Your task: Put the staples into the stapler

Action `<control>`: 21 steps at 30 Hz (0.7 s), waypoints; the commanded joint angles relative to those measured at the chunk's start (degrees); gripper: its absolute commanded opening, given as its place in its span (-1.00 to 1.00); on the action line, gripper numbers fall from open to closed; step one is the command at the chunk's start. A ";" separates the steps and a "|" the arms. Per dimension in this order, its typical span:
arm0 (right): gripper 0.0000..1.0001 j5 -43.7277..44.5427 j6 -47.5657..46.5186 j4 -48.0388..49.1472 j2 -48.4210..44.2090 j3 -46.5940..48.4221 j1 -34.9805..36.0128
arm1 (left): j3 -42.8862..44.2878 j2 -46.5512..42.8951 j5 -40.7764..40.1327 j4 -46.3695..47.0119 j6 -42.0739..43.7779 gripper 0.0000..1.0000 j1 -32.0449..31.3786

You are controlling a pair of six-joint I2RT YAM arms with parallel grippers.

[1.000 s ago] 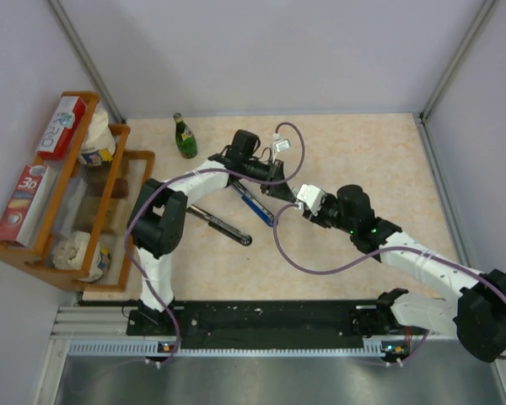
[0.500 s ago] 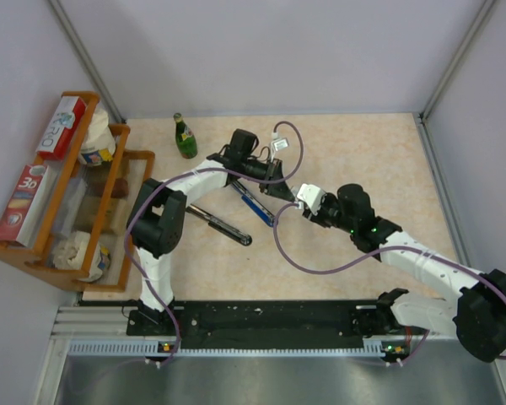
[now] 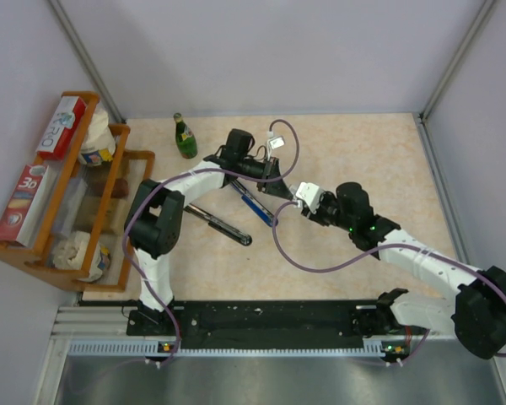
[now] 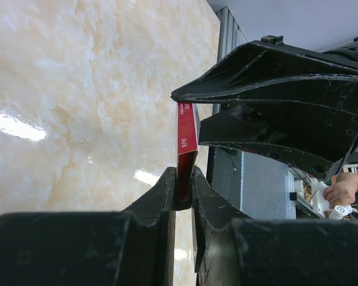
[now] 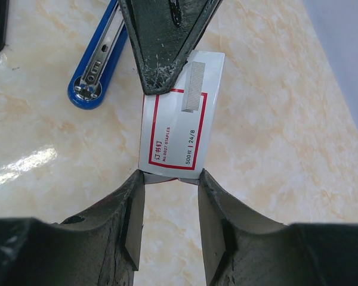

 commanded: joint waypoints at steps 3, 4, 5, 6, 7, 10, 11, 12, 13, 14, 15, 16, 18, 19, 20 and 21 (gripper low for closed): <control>-0.30 4.14 -0.22 -6.75 1.03 0.84 -1.75 | -0.37 -4.64 -0.56 4.98 -1.75 -1.00 3.99; -0.30 4.23 -0.22 -6.75 1.03 0.84 -1.75 | -0.46 -4.82 -0.65 5.33 -1.92 -1.00 4.26; -0.30 4.40 -0.14 -6.75 1.21 0.92 -1.83 | -0.54 -4.99 -0.48 5.60 -2.19 -1.00 4.26; -0.30 4.58 -0.14 -6.75 1.21 0.93 -1.84 | -0.72 -5.17 -0.39 5.95 -2.54 -1.00 4.52; -0.30 4.67 -0.14 -6.75 1.21 1.01 -1.84 | -0.89 -5.34 -0.39 6.39 -2.72 -1.00 4.61; -0.30 5.10 0.21 -6.75 1.56 1.28 -2.10 | -1.33 -5.61 -0.30 6.65 -2.89 -1.00 4.87; -0.30 5.11 0.39 -6.75 1.65 1.36 -2.19 | -1.51 -5.78 -0.21 6.57 -2.98 -1.00 4.87; -0.30 5.19 0.48 -6.75 1.65 1.45 -2.36 | -1.60 -5.70 -0.21 6.57 -3.07 -1.00 4.96; -0.30 5.19 0.91 -6.75 1.74 1.63 -2.54 | -1.60 -5.78 -0.04 6.57 -3.16 -1.00 5.05; -0.30 5.28 1.18 -6.66 1.82 1.72 -2.80 | -1.60 -5.87 -0.03 6.65 -3.42 -1.00 5.14; -0.30 5.46 1.36 -6.75 1.82 1.80 -2.89 | -1.60 -5.96 0.05 6.57 -3.68 -1.00 5.22; -0.30 5.46 1.53 -6.75 2.00 1.80 -3.15 | -1.60 -6.13 0.23 8.48 -3.95 -1.00 5.31; -0.30 5.54 1.97 -6.75 2.09 1.98 -3.50 | -1.69 -6.40 0.49 8.94 -4.39 -1.00 5.40; -0.30 5.63 1.97 -6.75 2.17 2.07 -3.51 | -1.77 -6.31 0.49 9.29 -4.65 -1.00 5.57; -0.30 5.63 2.15 -6.66 2.26 2.07 -3.51 | -1.95 -6.57 0.49 9.72 -4.91 -1.00 5.58; -0.30 5.72 2.32 -6.75 2.52 2.16 -3.59 | -2.21 -6.58 0.58 10.08 -5.09 -1.00 5.49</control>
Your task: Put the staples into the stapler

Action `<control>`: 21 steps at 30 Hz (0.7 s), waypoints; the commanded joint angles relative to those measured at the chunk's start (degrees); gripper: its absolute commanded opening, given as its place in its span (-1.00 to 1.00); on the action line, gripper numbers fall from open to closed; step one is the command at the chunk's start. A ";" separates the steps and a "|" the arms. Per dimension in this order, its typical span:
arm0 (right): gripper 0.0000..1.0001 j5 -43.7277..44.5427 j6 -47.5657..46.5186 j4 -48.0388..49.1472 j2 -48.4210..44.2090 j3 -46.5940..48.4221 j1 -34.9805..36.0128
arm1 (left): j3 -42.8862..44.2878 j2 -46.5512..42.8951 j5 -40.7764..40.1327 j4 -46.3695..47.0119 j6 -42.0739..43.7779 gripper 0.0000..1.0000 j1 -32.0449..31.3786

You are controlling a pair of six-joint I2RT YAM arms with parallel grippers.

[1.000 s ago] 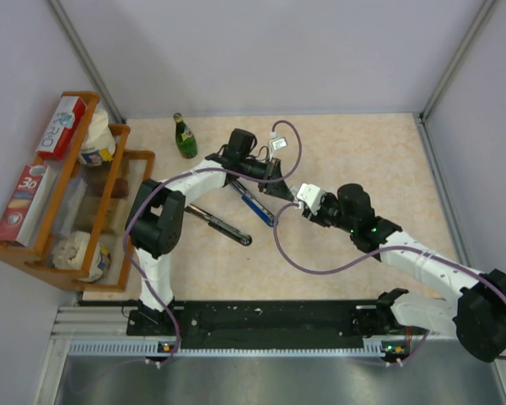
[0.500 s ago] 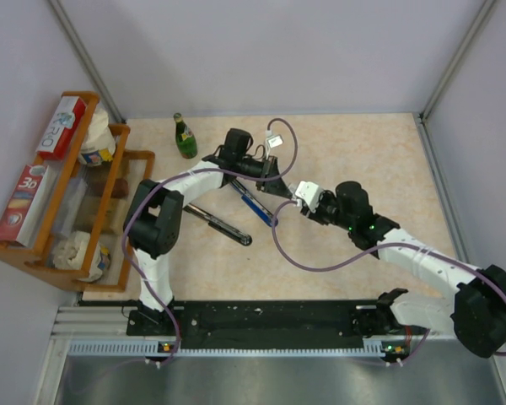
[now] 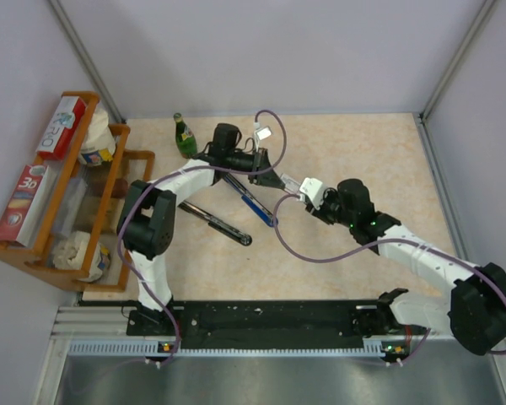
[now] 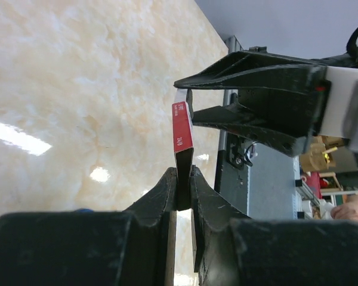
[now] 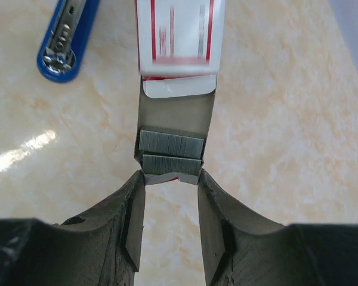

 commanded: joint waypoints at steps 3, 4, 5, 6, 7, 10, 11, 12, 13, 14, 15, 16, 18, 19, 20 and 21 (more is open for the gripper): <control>-0.30 4.26 1.69 -4.78 1.41 0.95 -1.82 | -0.77 -5.00 0.95 5.74 -2.08 -1.00 2.93; -0.30 4.17 1.87 -4.78 1.50 0.95 -1.82 | -0.95 -5.00 1.04 5.91 -2.17 -1.00 3.02; -0.30 4.08 1.96 -4.78 1.59 1.04 -1.91 | -0.86 -5.00 1.04 6.00 -2.34 -1.00 3.11; -0.30 4.08 2.04 -4.78 1.59 1.04 -1.91 | -1.12 -4.92 0.87 6.18 -2.43 -1.00 3.02; -0.30 4.08 2.22 -4.78 1.68 1.22 -1.82 | -1.30 -4.83 0.52 6.44 -2.69 -1.00 2.93; -0.30 4.34 2.40 -4.78 2.20 1.39 -1.82 | -1.39 -3.60 0.07 6.88 -2.96 -1.00 2.93; -0.30 4.61 2.57 -4.87 2.55 1.48 -1.91 | -1.30 -2.90 0.16 6.79 -2.96 -1.00 2.93; -0.30 4.78 2.57 -4.78 2.82 1.48 -1.91 | -1.04 -2.46 0.07 6.62 -2.70 -1.00 2.84; -0.30 4.87 2.57 -4.78 3.08 1.48 -2.17 | -0.69 -1.76 -0.45 5.75 -2.00 -1.00 3.02; -0.30 4.87 2.66 -4.78 3.35 1.48 -2.43 | -0.42 -1.32 -1.06 4.69 -1.12 -1.00 3.02; -0.30 4.78 2.75 -4.87 3.61 1.48 -2.87 | 0.10 -0.79 -1.76 3.81 -0.50 -1.00 2.93; -0.30 4.70 2.84 -4.96 3.87 1.48 -3.31 | 0.63 0.09 -2.29 3.11 -0.24 -1.00 2.93; -0.30 4.43 3.10 -5.13 4.40 1.48 -4.80 | 2.20 2.11 -4.22 1.88 -0.14 -1.00 2.93; -0.30 4.17 3.10 -5.31 4.58 1.57 -5.59 | 2.82 3.60 -5.02 -0.22 -0.14 -1.00 2.84; -0.30 3.73 3.01 -5.74 4.67 1.57 -6.65 | 3.96 4.74 -5.81 -1.54 0.12 -1.00 2.76; -0.30 3.21 2.93 -6.10 4.67 1.57 -7.87 | 5.28 6.06 -6.77 -3.38 0.64 -1.00 2.67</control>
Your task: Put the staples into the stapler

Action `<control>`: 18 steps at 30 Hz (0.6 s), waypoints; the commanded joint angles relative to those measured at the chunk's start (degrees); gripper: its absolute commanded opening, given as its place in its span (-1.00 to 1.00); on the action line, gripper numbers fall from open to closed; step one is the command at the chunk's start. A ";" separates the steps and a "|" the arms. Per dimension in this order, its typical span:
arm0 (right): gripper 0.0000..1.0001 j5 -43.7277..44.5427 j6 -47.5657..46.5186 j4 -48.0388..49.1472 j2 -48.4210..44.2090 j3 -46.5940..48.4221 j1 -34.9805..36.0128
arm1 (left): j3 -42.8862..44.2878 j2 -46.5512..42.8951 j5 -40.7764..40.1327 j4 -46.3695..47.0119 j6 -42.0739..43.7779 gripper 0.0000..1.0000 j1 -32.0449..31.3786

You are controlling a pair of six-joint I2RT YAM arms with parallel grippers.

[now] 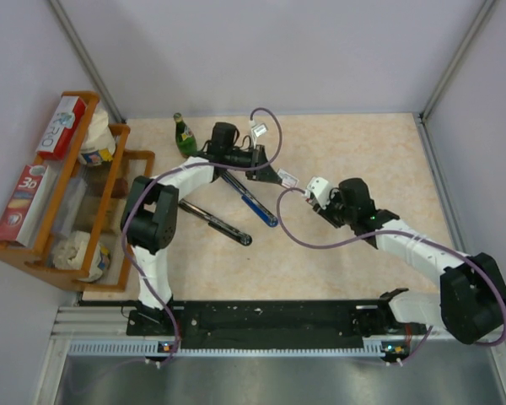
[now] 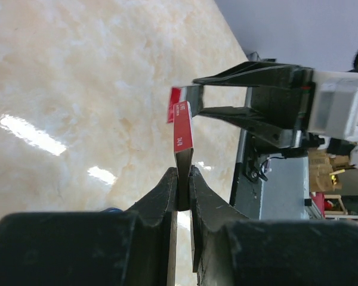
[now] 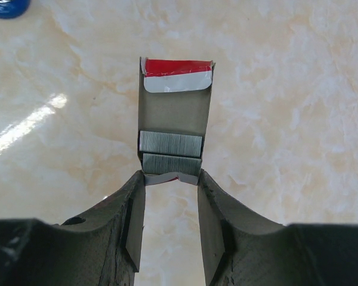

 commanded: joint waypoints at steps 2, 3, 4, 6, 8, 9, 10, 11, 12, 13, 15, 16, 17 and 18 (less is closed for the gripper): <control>-0.30 -2.26 0.15 -1.29 0.27 1.51 -5.96 | 6.71 7.32 -5.14 -7.69 2.59 -1.00 -0.57; -0.30 -2.70 -0.20 -1.82 0.36 1.50 -6.93 | 7.77 8.64 -5.58 -8.40 2.25 -1.00 -0.66; -0.30 -3.06 -1.08 -2.26 0.45 1.42 -7.64 | 8.91 9.69 -6.11 -8.84 1.98 -0.99 -0.74; -0.30 -3.24 -2.83 -2.79 0.97 0.80 -8.35 | 11.63 12.06 -7.08 -9.89 1.72 -0.98 -1.09; -0.30 -3.23 -4.51 -4.10 2.37 0.71 -8.44 | 14.01 14.09 -8.48 -11.47 1.72 -0.97 -1.53; -0.30 -3.41 -4.77 -4.72 3.17 0.89 -8.44 | 14.89 15.06 -9.01 -11.83 1.63 -0.97 -1.80; -0.30 -3.59 -4.95 -5.33 4.04 1.24 -8.44 | 15.68 15.94 -9.45 -12.09 1.45 -0.97 -2.06; -0.30 -3.85 -5.04 -6.21 4.84 1.59 -8.44 | 16.30 16.81 -9.72 -12.27 1.19 -0.96 -2.32; -0.30 -4.11 -5.13 -6.74 5.37 1.85 -8.44 | 17.00 17.43 -9.81 -12.36 0.93 -0.95 -2.59; -0.30 -4.29 -5.30 -7.27 5.89 2.03 -8.44 | 17.70 18.31 -9.81 -12.44 0.66 -0.93 -2.85; -0.30 -4.55 -5.48 -7.80 6.60 2.12 -8.44 | 18.93 19.37 -9.89 -12.88 0.40 -0.87 -3.12; -0.30 -4.55 -5.57 -7.89 6.86 2.21 -8.44 | 19.55 19.81 -9.90 -13.32 0.40 -0.81 -3.38; -0.30 -4.55 -5.65 -7.89 6.87 2.21 -8.44 | 19.90 19.90 -9.55 -13.41 0.31 -0.77 -3.47; -0.30 -4.82 -5.74 -7.98 6.78 2.12 -8.52 | 19.99 19.90 -9.54 -13.50 0.48 -0.70 -3.64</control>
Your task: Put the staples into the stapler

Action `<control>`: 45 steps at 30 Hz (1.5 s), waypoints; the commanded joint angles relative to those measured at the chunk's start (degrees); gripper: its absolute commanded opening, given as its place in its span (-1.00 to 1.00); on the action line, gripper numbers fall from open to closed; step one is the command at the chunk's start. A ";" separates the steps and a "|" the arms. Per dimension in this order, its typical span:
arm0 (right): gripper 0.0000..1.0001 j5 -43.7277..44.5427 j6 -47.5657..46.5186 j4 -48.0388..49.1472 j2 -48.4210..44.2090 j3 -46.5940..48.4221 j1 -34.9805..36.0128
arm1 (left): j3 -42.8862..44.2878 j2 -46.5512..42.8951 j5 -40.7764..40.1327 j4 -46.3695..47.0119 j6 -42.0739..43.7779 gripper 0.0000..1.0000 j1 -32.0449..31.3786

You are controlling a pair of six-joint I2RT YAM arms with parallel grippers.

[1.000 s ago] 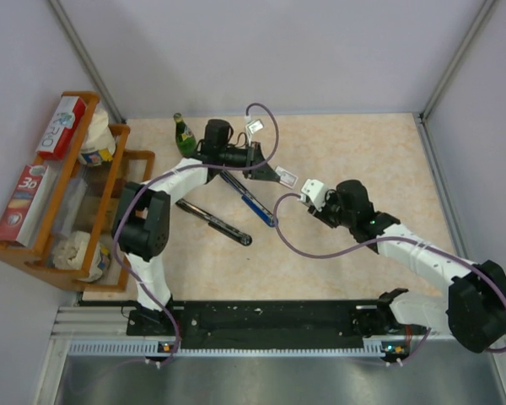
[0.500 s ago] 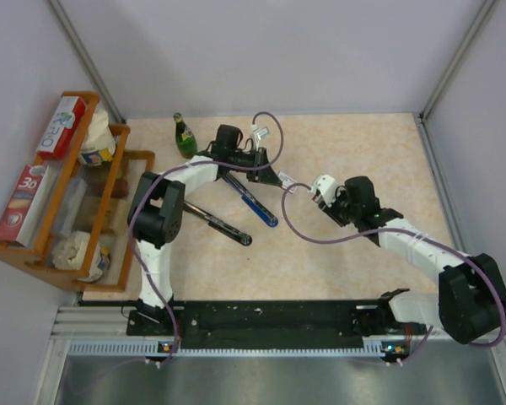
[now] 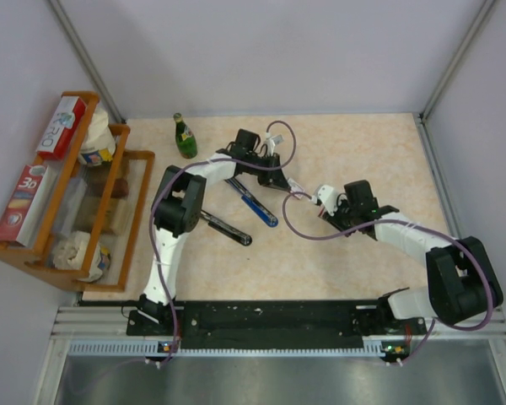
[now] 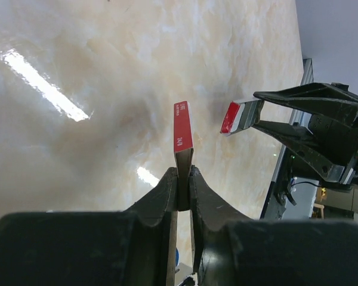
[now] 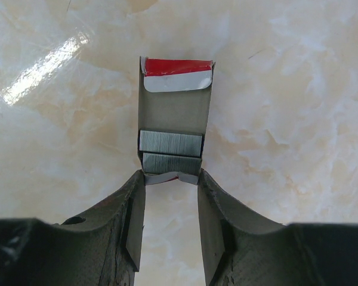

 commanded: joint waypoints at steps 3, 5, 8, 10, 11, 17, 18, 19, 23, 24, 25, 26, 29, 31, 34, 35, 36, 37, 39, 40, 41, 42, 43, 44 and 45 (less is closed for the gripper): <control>-0.29 -2.59 -1.46 -0.85 0.02 2.10 -0.52 | 3.01 0.36 -0.26 -1.41 0.38 -0.53 -0.74; -0.30 -2.59 -1.64 -1.20 0.37 2.19 -0.52 | 2.93 0.01 -0.61 -1.94 0.91 -0.39 -0.65; -0.28 -2.85 -1.99 -1.73 0.81 2.36 -0.53 | 2.92 -0.43 -0.61 -2.38 1.08 -0.12 -0.65; -0.28 -3.03 -2.07 -2.08 0.90 2.36 -0.52 | 3.01 -0.78 -0.52 -2.65 1.00 0.13 -0.65; -0.28 -3.12 -2.16 -2.08 0.90 2.36 -0.44 | 3.10 -0.96 -0.52 -2.91 1.26 0.30 -0.65; -0.25 -1.98 -2.52 -2.26 2.22 2.62 -0.52 | 4.86 -3.59 -0.26 -4.67 2.31 0.35 0.49; -0.23 -1.54 -2.43 -2.26 2.57 2.71 -0.44 | 5.21 -4.38 0.01 -4.76 2.40 0.36 0.93; -0.20 -0.84 -2.34 -2.00 2.92 2.89 -0.44 | 5.56 -5.17 0.18 -4.93 2.49 0.36 1.28; -0.05 2.85 -1.90 0.46 3.01 2.80 -0.44 | 6.35 -8.25 1.59 -5.02 2.40 0.36 3.39; 0.01 3.90 -1.81 1.42 3.01 2.63 -0.44 | 6.18 -9.04 1.94 -5.19 2.58 0.36 3.83; 0.05 4.87 -1.81 2.22 2.84 2.36 -0.44 | 5.83 -9.83 2.46 -5.28 2.75 0.36 4.62; 0.09 5.75 -1.81 3.09 2.66 2.19 -0.52 | 5.30 -10.79 2.82 -5.46 3.01 0.36 5.06; 0.15 8.74 -1.81 5.64 2.57 1.66 -0.44 | 3.72 -13.52 3.52 -7.38 5.03 0.36 6.73; 0.16 10.84 -1.55 7.58 2.92 1.48 -0.52 | 2.84 -15.19 4.05 -9.58 6.87 0.36 8.04; 0.17 14.19 -0.41 11.09 3.71 1.48 -0.44 | 0.82 -18.44 4.49 -13.44 11.09 0.36 9.98; 0.17 14.72 0.12 11.71 3.98 1.57 -0.44 | -0.32 -19.41 4.49 -14.50 12.58 0.36 10.51; 0.17 15.07 0.73 11.72 3.89 2.01 -0.44 | -1.63 -20.72 4.58 -15.47 13.82 0.36 11.12; 0.16 14.99 1.17 11.19 3.54 2.36 -0.44 | -2.69 -22.04 4.49 -16.70 15.39 0.36 11.56; 0.15 12.98 2.05 10.40 1.36 2.54 -0.52 | -4.98 -24.59 4.14 -19.59 19.34 0.36 12.18; 0.14 10.88 2.58 9.70 -0.05 2.45 -0.52 | -5.59 -25.73 3.62 -21.09 21.10 0.36 12.27; 0.13 8.42 3.45 8.74 -1.46 2.45 -0.44 | -6.04 -27.14 3.26 -23.02 23.91 0.36 12.44; 0.12 6.57 4.16 7.68 -2.34 2.71 -0.44 | -6.48 -28.37 3.09 -24.78 25.59 0.37 12.62; 0.10 4.37 4.86 7.15 -2.96 2.89 -0.44 | -7.18 -29.60 2.82 -25.93 26.82 0.37 13.06; 0.09 3.74 5.30 6.62 -3.14 3.15 -0.44 | -8.14 -31.09 2.39 -26.81 27.79 0.37 13.50; 0.07 4.00 5.66 6.62 -2.79 3.41 -0.44 | -9.02 -32.32 2.12 -27.51 28.76 0.37 14.02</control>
